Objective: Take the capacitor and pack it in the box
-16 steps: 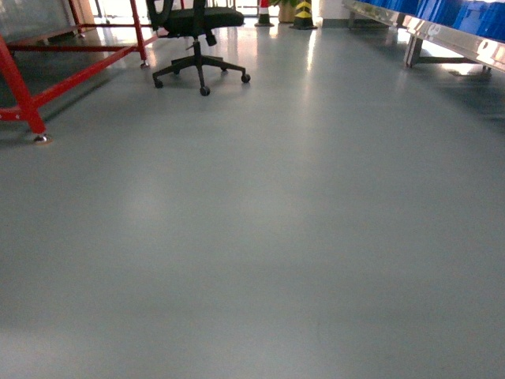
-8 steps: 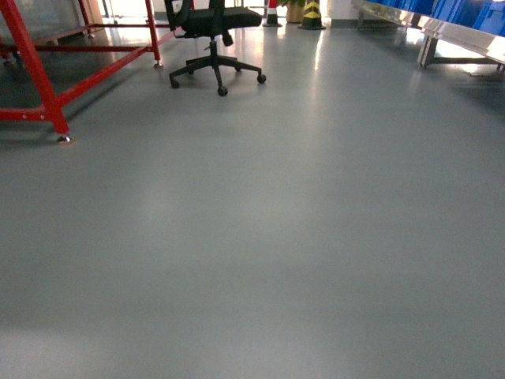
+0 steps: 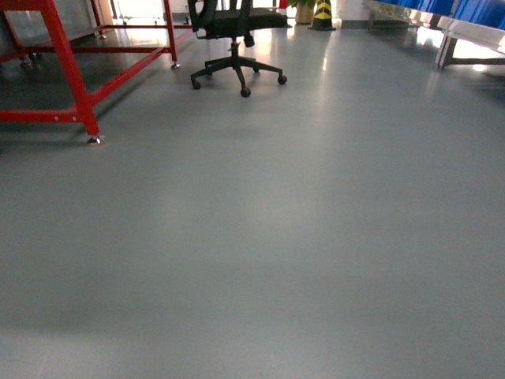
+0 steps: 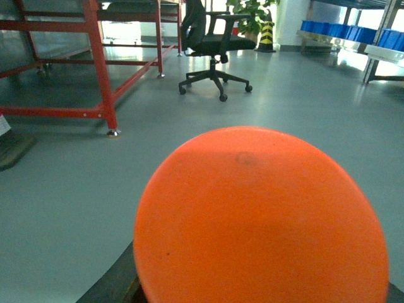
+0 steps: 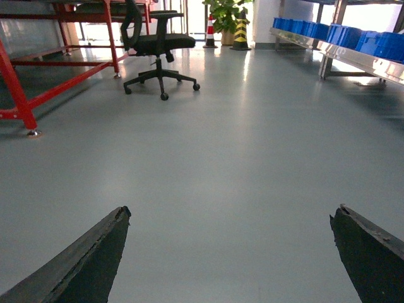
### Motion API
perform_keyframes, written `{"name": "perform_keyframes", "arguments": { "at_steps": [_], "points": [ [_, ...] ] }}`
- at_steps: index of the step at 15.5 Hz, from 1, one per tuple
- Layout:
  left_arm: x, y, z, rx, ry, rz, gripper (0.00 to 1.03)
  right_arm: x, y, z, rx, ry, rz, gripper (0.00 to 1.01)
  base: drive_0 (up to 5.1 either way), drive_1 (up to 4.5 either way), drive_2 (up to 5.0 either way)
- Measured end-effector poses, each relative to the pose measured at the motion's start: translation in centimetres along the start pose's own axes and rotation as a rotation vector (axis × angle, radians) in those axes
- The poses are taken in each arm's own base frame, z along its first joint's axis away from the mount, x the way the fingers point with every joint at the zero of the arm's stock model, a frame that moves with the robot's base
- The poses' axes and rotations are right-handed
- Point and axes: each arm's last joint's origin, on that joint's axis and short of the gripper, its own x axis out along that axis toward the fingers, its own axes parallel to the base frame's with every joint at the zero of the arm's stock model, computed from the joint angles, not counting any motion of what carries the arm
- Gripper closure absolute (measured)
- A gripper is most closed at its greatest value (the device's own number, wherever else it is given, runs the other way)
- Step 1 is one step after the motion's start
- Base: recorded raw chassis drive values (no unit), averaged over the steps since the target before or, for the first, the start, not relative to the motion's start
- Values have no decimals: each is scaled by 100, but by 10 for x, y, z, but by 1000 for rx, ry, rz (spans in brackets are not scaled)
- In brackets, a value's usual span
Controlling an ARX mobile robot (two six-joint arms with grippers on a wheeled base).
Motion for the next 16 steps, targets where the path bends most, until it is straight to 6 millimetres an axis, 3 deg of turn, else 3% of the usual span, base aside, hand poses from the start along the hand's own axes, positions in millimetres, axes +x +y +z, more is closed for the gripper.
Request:
{"name": "perform_keyframes", "arguments": {
  "at_steps": [16],
  "points": [
    [0,0,0,0,0,1,59,0,0,0,0,1,0,3,-507,234,234]
  ]
}}
